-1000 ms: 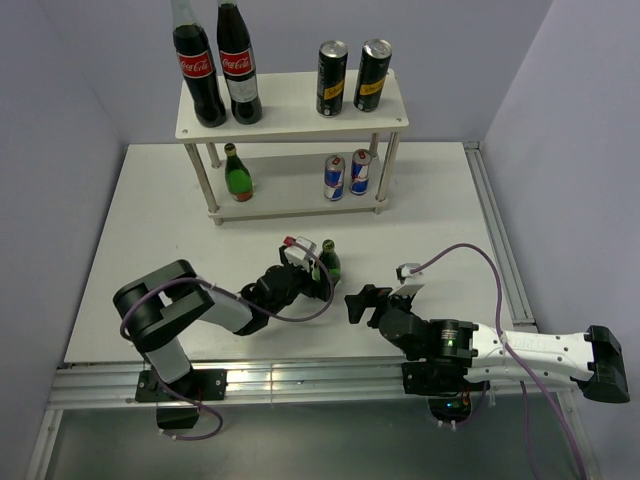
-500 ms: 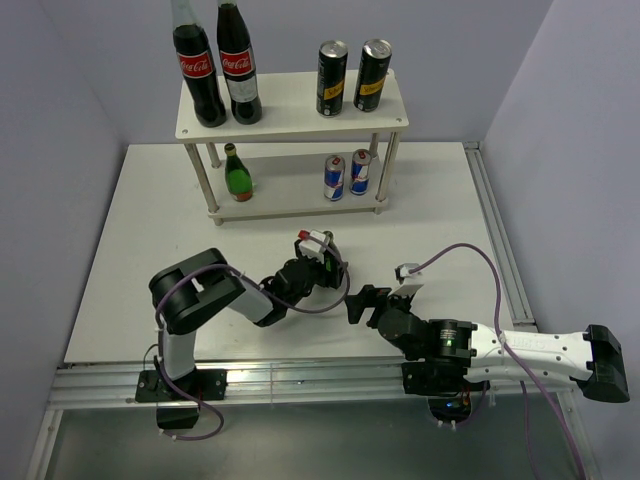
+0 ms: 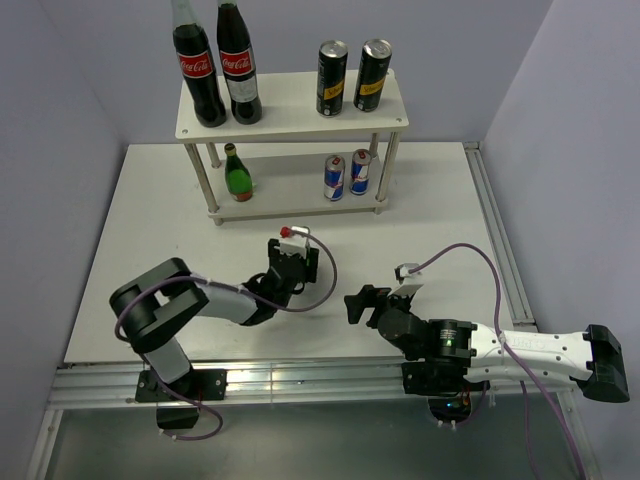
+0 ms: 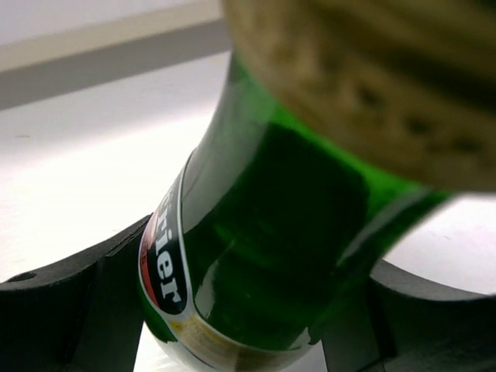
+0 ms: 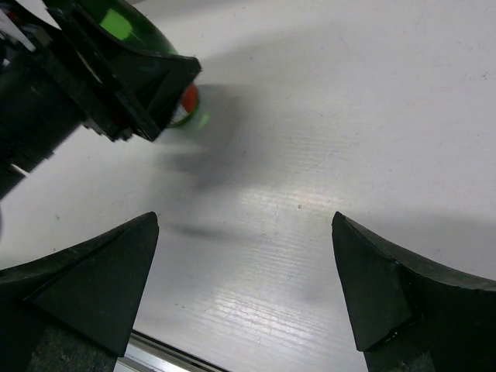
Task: Place and organize the beverage onto the shelf
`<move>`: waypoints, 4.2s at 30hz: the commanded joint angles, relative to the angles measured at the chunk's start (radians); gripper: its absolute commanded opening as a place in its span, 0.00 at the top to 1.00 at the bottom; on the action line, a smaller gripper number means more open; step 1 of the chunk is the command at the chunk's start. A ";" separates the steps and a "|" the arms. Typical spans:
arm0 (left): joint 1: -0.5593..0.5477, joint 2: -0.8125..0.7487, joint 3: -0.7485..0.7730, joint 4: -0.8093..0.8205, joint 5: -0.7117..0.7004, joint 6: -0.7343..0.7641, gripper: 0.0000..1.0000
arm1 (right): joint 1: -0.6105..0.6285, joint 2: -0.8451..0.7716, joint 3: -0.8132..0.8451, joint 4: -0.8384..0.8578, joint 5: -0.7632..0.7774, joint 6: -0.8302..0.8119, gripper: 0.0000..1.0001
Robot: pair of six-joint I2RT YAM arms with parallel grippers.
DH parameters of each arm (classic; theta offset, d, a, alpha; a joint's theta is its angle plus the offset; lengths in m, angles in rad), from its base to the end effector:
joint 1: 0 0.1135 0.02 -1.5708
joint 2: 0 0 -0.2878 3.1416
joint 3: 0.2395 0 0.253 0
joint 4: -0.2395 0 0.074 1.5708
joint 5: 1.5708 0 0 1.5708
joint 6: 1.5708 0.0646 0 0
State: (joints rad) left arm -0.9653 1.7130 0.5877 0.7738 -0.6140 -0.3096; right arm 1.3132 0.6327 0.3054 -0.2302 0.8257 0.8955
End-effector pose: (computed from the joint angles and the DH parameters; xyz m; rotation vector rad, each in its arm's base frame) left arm 0.2241 -0.2583 0.1588 0.2048 1.8550 -0.2932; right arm 0.0816 0.1232 0.1992 0.0587 1.9810 0.5752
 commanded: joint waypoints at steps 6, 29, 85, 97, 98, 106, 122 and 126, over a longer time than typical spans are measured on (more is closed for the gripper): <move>0.210 -0.190 0.073 -0.059 -0.017 0.030 1.00 | 0.008 -0.019 -0.003 0.029 0.018 -0.007 0.00; 0.385 0.011 0.392 -0.090 0.040 0.037 1.00 | 0.009 -0.016 -0.002 0.031 0.018 -0.007 0.00; 0.485 0.169 0.518 -0.168 0.079 -0.009 0.01 | 0.009 0.018 0.006 0.040 0.020 -0.015 0.00; 0.384 -0.004 0.327 -0.179 -0.016 -0.043 0.01 | 0.009 0.013 0.009 0.028 0.030 -0.012 0.00; 0.366 -0.022 0.301 -0.189 -0.024 -0.046 0.01 | 0.009 0.012 0.009 0.028 0.030 -0.012 0.00; 0.235 -0.304 0.138 -0.344 -0.156 -0.123 0.01 | 0.009 0.004 0.012 0.012 0.044 -0.001 0.00; 0.027 -1.257 -0.091 -1.102 -0.297 -0.451 0.01 | 0.024 -0.028 0.360 -0.095 0.062 -0.215 0.03; 0.027 -1.363 -0.083 -1.159 -0.314 -0.471 0.01 | 0.023 -0.057 0.451 -0.083 0.125 -0.338 0.01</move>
State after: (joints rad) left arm -0.9340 0.3801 0.5125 -0.3042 -0.9268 -0.7517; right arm 1.3312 0.6006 0.6819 -0.3073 0.8627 0.6983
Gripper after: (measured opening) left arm 0.993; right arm 0.983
